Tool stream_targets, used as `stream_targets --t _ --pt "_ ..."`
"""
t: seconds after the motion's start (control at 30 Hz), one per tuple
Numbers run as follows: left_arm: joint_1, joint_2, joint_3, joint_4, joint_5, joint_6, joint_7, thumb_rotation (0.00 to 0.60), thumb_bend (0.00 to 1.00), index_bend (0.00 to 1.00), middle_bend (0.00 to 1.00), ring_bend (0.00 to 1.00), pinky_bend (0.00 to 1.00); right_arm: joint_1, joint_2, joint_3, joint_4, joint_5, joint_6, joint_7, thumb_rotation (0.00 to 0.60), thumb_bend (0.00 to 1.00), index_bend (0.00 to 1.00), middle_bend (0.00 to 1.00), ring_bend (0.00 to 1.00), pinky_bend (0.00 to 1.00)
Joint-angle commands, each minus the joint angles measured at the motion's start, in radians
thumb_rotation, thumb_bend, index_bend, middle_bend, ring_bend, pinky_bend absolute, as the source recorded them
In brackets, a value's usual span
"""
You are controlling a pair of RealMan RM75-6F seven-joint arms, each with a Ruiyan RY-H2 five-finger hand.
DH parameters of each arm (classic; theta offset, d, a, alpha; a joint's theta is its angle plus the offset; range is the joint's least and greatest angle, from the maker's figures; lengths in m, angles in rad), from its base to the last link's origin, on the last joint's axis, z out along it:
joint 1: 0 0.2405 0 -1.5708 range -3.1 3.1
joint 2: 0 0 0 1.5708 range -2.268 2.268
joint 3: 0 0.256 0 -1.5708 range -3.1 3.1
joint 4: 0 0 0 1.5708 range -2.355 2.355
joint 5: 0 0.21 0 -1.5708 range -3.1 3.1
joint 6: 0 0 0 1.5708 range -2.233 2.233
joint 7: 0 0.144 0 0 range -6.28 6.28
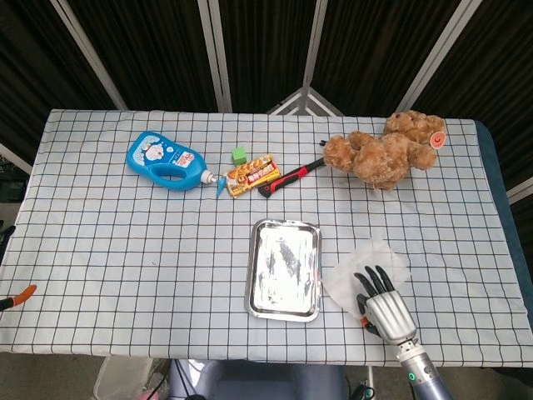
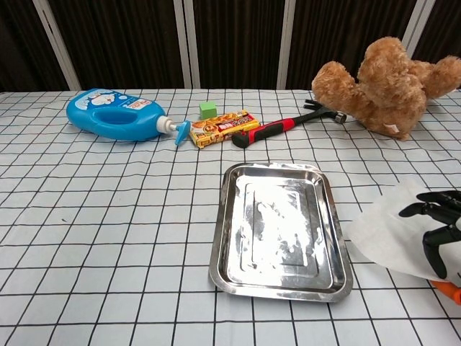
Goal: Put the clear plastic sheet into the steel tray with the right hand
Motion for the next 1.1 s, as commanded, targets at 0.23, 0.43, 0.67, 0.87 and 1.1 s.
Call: stream_targets --t 0.23,0.43,0.67,0.87,1.1 --pt "0.000 0.000 0.000 -0.002 -0.002 -0.002 0.000 0.600 0.00 0.00 0.00 0.00 0.00 0.038 0.068 0.038 -0.088 -0.088 0.095 0.024 0.600 0.47 0.68 0.18 0.00 0.00" --pt "0.000 0.000 0.000 -0.003 -0.003 -0.002 0.001 0.600 0.00 0.00 0.00 0.00 0.00 0.080 0.110 0.080 -0.158 -0.140 0.143 0.077 0.600 0.47 0.68 0.19 0.00 0.00" --pt "-0.001 0.000 -0.001 -0.004 -0.005 -0.004 0.001 0.600 0.00 0.00 0.00 0.00 0.00 0.147 0.119 0.089 -0.173 -0.228 0.144 0.123 0.600 0.47 0.70 0.20 0.00 0.00" --pt "-0.003 0.000 -0.001 -0.003 -0.006 -0.008 0.001 0.600 0.00 0.00 0.00 0.00 0.00 0.194 0.088 0.101 -0.216 -0.242 0.097 0.104 0.600 0.47 0.70 0.20 0.00 0.00" --pt "-0.004 0.001 0.000 -0.001 -0.005 -0.011 -0.004 0.600 0.00 0.00 0.00 0.00 0.00 0.216 0.037 0.076 -0.220 -0.227 0.036 0.087 0.600 0.47 0.70 0.20 0.00 0.00"
